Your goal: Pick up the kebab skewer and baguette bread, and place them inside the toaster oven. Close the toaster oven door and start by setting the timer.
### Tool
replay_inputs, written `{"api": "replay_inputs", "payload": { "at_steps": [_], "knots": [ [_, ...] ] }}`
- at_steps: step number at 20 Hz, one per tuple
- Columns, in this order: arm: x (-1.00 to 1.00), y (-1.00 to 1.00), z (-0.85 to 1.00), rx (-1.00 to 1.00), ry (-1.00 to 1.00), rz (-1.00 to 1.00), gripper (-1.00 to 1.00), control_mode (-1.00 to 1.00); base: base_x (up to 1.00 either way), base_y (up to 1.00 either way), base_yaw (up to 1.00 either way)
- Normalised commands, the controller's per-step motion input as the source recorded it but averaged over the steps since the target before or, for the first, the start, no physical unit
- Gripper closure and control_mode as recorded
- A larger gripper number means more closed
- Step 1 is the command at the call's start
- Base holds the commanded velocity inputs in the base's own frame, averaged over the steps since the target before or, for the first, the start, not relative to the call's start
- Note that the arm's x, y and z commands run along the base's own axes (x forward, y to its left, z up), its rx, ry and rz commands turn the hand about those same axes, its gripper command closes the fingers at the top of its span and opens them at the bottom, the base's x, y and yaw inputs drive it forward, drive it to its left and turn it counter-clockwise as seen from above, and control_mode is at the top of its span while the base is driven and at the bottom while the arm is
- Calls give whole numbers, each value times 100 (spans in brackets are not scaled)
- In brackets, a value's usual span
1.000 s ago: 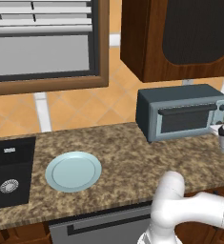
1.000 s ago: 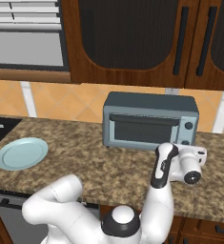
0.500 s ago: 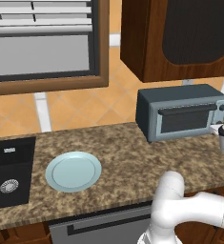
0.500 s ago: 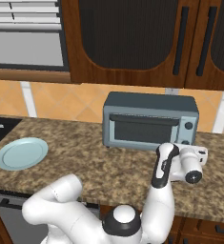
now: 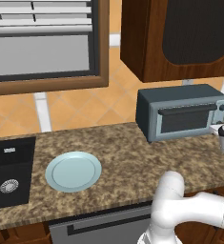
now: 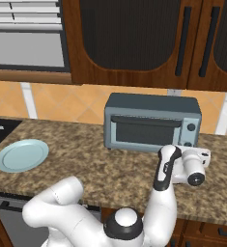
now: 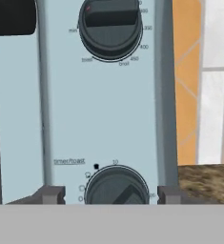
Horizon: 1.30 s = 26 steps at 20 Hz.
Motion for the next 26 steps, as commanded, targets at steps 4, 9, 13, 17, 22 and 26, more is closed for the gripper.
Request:
{"api": "replay_inputs", "payload": {
  "at_steps": [4,9,13,17,22,26],
  "knots": [
    [0,0,0,0,0,0,100,-100,0,0,0],
    [0,0,0,0,0,0,100,-100,0,0,0],
    [0,0,0,0,0,0,100,-100,0,0,0],
    [0,-1,0,0,0,1,100,-100,0,0,0],
    [0,-6,0,0,0,6,100,-100,0,0,0],
    [0,-6,0,1,0,6,100,-100,0,0,0]
  ]
}}
